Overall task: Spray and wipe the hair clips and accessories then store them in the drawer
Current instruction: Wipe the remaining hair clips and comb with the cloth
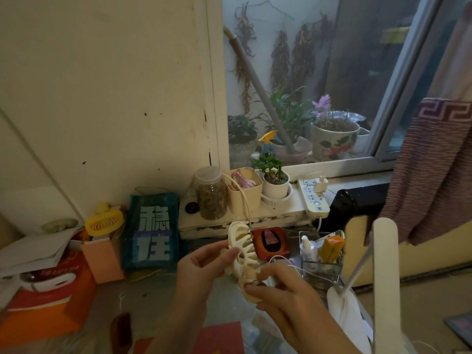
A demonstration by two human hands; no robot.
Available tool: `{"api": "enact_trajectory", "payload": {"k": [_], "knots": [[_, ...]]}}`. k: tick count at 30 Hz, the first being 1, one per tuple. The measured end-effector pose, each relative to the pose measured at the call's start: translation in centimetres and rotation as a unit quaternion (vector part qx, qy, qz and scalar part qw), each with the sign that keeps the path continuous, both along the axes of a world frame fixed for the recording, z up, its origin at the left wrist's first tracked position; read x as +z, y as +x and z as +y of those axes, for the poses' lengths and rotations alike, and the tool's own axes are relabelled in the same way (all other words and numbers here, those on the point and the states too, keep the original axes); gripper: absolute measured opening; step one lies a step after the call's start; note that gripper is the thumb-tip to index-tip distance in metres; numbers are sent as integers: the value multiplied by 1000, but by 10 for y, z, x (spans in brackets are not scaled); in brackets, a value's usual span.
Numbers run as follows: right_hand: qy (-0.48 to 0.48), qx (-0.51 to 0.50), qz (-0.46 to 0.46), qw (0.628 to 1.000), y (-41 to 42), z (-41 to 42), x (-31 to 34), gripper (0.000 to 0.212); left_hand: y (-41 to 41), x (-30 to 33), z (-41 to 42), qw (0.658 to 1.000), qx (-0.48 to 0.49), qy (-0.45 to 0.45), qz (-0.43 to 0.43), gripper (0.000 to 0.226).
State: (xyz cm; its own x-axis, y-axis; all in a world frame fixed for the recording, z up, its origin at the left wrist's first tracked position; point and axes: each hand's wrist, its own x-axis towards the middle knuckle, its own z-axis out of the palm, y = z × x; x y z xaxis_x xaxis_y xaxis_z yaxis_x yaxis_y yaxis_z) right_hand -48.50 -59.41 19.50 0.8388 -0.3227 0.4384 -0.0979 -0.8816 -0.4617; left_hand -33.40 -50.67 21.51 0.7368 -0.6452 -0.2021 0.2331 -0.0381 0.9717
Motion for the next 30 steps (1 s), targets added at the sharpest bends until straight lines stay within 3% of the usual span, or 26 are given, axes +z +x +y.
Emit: {"api": "enact_trajectory", "payload": {"k": [3,7,12,15,17,20,24,30], "knots": [[85,11,-27,996,-6,-8,-5,37,-2,2,0,1000,4,-6,-2,38],[195,14,-65,979,-15,-16,-7,25,1,1,1,1000,25,-13,-1,39],[432,-69,-170,883,-21,-27,2,41,4,-2,6,1000,-6,-19,-6,48],[488,-107,-181,847,-15,-31,3,25,-2,-2,3,998,-62,-20,16,41],[522,-93,-170,831,-8,-29,2,28,-8,-2,0,995,-88,-23,34,34],[604,-18,-166,779,2,-19,4,34,-11,-6,-3,995,-88,-27,45,28],[599,-6,-169,783,8,-14,3,50,-9,-10,2,995,-95,-20,8,29],[553,-27,-169,816,10,-15,2,42,-8,-8,7,987,-144,-22,-63,26]]}}
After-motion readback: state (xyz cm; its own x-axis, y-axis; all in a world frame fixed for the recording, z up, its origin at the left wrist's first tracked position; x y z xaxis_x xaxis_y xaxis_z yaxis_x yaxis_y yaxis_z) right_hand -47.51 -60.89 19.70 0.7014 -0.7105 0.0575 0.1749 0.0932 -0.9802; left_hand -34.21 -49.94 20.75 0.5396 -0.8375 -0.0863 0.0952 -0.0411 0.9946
